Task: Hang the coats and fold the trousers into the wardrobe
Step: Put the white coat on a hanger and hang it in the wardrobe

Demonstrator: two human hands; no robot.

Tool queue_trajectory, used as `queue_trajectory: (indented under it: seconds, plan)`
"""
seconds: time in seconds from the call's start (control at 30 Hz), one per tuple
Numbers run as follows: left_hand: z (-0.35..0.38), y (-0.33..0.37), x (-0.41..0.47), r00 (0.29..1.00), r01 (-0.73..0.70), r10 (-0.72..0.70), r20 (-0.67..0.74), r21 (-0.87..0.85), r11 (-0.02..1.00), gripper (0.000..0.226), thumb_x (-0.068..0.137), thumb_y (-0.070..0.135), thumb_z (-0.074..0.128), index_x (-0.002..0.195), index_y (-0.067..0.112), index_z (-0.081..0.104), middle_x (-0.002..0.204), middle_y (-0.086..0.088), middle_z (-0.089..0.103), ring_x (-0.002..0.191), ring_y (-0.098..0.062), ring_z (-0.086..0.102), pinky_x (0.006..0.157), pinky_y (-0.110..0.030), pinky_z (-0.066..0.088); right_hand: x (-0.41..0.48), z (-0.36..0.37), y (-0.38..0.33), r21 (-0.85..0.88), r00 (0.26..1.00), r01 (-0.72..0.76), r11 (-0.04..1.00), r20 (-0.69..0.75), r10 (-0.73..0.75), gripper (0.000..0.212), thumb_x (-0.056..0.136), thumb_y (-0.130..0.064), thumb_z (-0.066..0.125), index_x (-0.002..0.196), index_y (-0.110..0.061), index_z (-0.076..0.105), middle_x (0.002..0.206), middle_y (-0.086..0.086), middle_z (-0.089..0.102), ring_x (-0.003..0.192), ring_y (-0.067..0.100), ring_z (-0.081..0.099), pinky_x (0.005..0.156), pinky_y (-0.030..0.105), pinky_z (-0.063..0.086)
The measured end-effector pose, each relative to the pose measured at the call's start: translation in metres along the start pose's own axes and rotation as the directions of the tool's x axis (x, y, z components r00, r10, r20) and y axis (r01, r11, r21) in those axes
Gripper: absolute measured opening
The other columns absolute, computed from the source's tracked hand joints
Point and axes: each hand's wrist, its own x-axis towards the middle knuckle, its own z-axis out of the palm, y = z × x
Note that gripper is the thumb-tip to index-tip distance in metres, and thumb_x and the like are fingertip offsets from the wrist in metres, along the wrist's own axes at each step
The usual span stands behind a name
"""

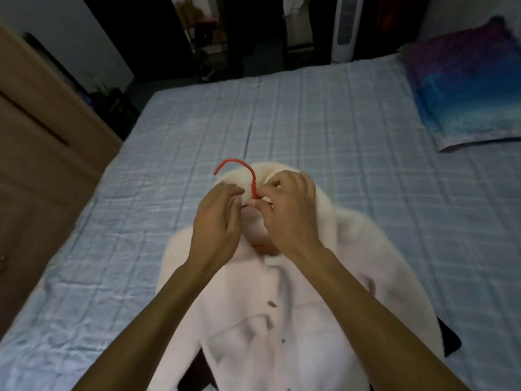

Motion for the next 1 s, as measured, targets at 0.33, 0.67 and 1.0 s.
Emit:
queue_trajectory:
  seconds: [0.33, 0.67, 1.0]
  plan:
    - [-0.154, 0.031, -0.013, 0.945, 0.059, -0.005, -0.327, 0.153, 0.986, 0.025, 0.093, 0.019, 0.045, 0.11, 0.007, 0.059, 0.111, -0.007, 0.059, 0.102, -0.012, 0.051, 0.089, -0.015, 0.034, 0.03, -0.05, -0.143, 0.114, 0.966, 0.248, 0.962, -0.109, -0.236, 0.005, 0.076, -0.023, 0.074, 0.075, -0.018, 0.073, 0.099, -0.002, 0.061, 0.111, 0.02, 0.046, 0.105, 0.047, 0.033]
    - [-0.291, 0.048, -0.057, 0.868, 0.085, 0.006, -0.496, 0.16, 0.983, 0.035, 0.093, 0.022, 0.047, 0.126, 0.011, 0.052, 0.122, -0.007, 0.056, 0.104, -0.005, 0.046, 0.087, -0.001, 0.029, 0.017, -0.081, -0.276, 0.117, 0.893, 0.444, 0.889, -0.146, -0.426, 0.01, 0.076, -0.029, 0.075, 0.078, -0.019, 0.073, 0.09, -0.004, 0.06, 0.094, 0.015, 0.053, 0.108, 0.046, 0.031]
    - [-0.475, 0.026, -0.186, 0.771, 0.218, -0.01, -0.637, 0.249, 0.944, 0.026, 0.097, 0.02, 0.049, 0.119, 0.008, 0.058, 0.118, -0.011, 0.06, 0.111, -0.025, 0.052, 0.09, -0.023, 0.033, -0.042, -0.083, -0.472, 0.074, 0.759, 0.648, 0.758, -0.157, -0.632, 0.011, 0.076, -0.028, 0.074, 0.08, -0.018, 0.075, 0.093, -0.004, 0.065, 0.097, 0.019, 0.058, 0.106, 0.039, 0.026]
